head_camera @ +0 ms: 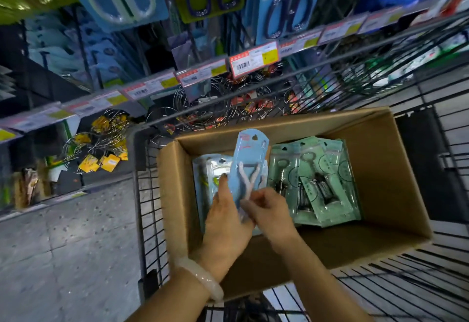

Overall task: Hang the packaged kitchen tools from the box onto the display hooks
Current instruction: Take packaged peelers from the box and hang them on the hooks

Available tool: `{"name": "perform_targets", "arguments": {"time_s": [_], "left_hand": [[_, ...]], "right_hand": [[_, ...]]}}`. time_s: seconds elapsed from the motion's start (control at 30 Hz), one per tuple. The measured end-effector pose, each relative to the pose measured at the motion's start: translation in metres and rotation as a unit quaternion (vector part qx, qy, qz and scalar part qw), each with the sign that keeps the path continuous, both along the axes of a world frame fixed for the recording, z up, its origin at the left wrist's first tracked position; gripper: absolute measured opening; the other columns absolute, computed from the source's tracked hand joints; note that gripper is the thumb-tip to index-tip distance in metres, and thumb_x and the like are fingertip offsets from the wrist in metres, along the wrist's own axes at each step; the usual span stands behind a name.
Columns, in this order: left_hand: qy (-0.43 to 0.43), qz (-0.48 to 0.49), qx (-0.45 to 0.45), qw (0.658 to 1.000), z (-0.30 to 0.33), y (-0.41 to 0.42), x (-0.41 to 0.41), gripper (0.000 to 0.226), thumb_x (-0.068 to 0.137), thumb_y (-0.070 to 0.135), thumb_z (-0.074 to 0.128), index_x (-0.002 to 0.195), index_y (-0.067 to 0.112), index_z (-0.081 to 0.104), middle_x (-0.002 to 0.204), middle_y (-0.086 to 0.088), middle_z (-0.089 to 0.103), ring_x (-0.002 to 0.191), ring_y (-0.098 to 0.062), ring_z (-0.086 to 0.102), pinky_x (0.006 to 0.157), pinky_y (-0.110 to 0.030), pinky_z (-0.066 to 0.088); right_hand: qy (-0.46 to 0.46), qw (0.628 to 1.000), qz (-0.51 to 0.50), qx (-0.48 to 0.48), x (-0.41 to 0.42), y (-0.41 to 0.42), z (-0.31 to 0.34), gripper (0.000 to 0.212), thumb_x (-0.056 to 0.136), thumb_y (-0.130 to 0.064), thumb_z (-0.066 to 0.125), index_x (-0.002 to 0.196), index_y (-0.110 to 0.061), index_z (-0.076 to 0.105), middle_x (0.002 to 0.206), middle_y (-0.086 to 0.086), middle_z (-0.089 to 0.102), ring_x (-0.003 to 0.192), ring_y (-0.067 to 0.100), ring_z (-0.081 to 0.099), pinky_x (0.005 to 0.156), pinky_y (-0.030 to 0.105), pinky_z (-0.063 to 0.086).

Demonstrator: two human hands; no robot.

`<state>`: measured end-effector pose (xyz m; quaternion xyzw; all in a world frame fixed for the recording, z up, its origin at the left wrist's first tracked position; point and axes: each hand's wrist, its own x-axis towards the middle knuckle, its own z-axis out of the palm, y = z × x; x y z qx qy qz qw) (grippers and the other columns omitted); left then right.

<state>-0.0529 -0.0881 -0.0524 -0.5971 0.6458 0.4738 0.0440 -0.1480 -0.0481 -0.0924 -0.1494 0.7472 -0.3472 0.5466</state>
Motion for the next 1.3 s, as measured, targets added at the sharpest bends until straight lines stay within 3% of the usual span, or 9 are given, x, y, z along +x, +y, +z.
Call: {"name": "perform_targets", "arguments": {"time_s": [0.23, 0.33, 0.47, 0.6, 0.73, 0.87, 1.07, 1.2, 1.3], "left_hand": [[0.176, 0.214, -0.106, 0.955, 0.032, -0.029, 0.036, 0.071, 0.073, -0.010, 0.071, 0.129, 0.023, 0.040, 0.112, 0.009, 0.058, 0.100, 0.005, 0.061, 0.077, -0.014, 0.053], [0.170, 0.263, -0.118, 0.942, 0.038, -0.037, 0.053, 0.072, 0.071, -0.019, 0.066, 0.131, 0.009, 0.038, 0.103, 0.011, 0.058, 0.079, 0.016, 0.060, 0.061, -0.001, 0.045], [0.142, 0.295, -0.112, 0.938, 0.024, -0.041, 0.074, 0.068, 0.070, -0.009, 0.074, 0.128, 0.010, 0.042, 0.099, 0.012, 0.057, 0.080, 0.015, 0.059, 0.065, -0.003, 0.045], [0.143, 0.310, -0.095, 0.935, 0.016, -0.038, 0.079, 0.067, 0.071, -0.011, 0.073, 0.127, 0.013, 0.044, 0.108, 0.001, 0.062, 0.094, 0.001, 0.062, 0.065, -0.008, 0.050], [0.143, 0.311, -0.102, 0.934, 0.012, -0.037, 0.080, 0.067, 0.071, -0.009, 0.073, 0.127, 0.013, 0.044, 0.109, 0.001, 0.063, 0.093, 0.000, 0.063, 0.066, -0.008, 0.051], [0.142, 0.327, -0.093, 0.930, 0.016, -0.038, 0.078, 0.067, 0.072, -0.004, 0.075, 0.126, 0.018, 0.042, 0.106, 0.008, 0.061, 0.090, 0.002, 0.062, 0.069, -0.014, 0.050], [0.175, 0.339, -0.091, 0.920, 0.024, -0.039, 0.075, 0.062, 0.058, 0.005, 0.071, 0.112, 0.028, 0.048, 0.108, 0.002, 0.061, 0.092, -0.003, 0.062, 0.071, -0.014, 0.052], [0.203, 0.330, -0.073, 0.919, 0.034, -0.033, 0.084, 0.072, 0.057, 0.005, 0.070, 0.123, 0.017, 0.046, 0.114, -0.009, 0.060, 0.100, -0.020, 0.063, 0.082, -0.036, 0.054], [0.214, 0.320, -0.062, 0.921, 0.043, -0.026, 0.096, 0.063, 0.066, -0.008, 0.072, 0.117, 0.018, 0.045, 0.106, -0.006, 0.062, 0.095, -0.022, 0.063, 0.076, -0.028, 0.053]], "right_hand": [[-0.051, 0.997, -0.043, -0.040, -0.009, -0.024, 0.001, 0.016, 0.092, -0.012, 0.058, 0.076, -0.013, 0.061, 0.071, -0.001, 0.064, 0.064, 0.007, 0.063, 0.064, 0.017, 0.050], [0.081, 0.982, 0.133, 0.105, -0.009, -0.029, -0.062, 0.012, 0.090, -0.027, 0.063, 0.086, -0.017, 0.059, 0.086, -0.003, 0.060, 0.089, 0.020, 0.060, 0.077, 0.025, 0.043], [0.066, 0.931, 0.284, 0.218, 0.015, -0.021, -0.121, 0.061, 0.086, -0.044, 0.063, 0.130, -0.006, 0.047, 0.126, 0.010, 0.058, 0.114, 0.026, 0.056, 0.092, 0.029, 0.045], [0.096, 0.951, 0.210, 0.203, 0.039, -0.021, -0.147, 0.036, 0.086, -0.030, 0.065, 0.109, -0.004, 0.060, 0.105, 0.010, 0.062, 0.100, 0.028, 0.060, 0.070, 0.025, 0.040], [0.167, 0.929, 0.240, 0.227, 0.043, -0.025, -0.158, 0.033, 0.085, -0.037, 0.062, 0.102, -0.010, 0.065, 0.109, 0.015, 0.061, 0.104, 0.032, 0.057, 0.087, 0.033, 0.047], [0.093, 0.960, 0.174, 0.198, 0.027, -0.023, -0.135, 0.033, 0.066, -0.044, 0.079, 0.072, -0.018, 0.059, 0.088, 0.008, 0.064, 0.083, 0.024, 0.061, 0.075, 0.031, 0.050], [0.074, 0.981, 0.006, 0.180, -0.009, -0.004, -0.089, 0.044, 0.067, -0.020, 0.085, 0.096, -0.012, 0.053, 0.096, 0.005, 0.063, 0.084, 0.021, 0.061, 0.081, 0.033, 0.052], [0.041, 0.991, -0.107, 0.063, -0.031, 0.022, -0.049, 0.060, 0.064, 0.007, 0.080, 0.117, 0.007, 0.051, 0.104, 0.016, 0.068, 0.083, 0.022, 0.069, 0.079, 0.044, 0.058], [0.049, 0.995, -0.088, 0.009, -0.027, 0.028, -0.002, 0.049, 0.070, -0.003, 0.080, 0.114, -0.006, 0.057, 0.100, 0.007, 0.068, 0.087, 0.020, 0.067, 0.082, 0.040, 0.057]]}}
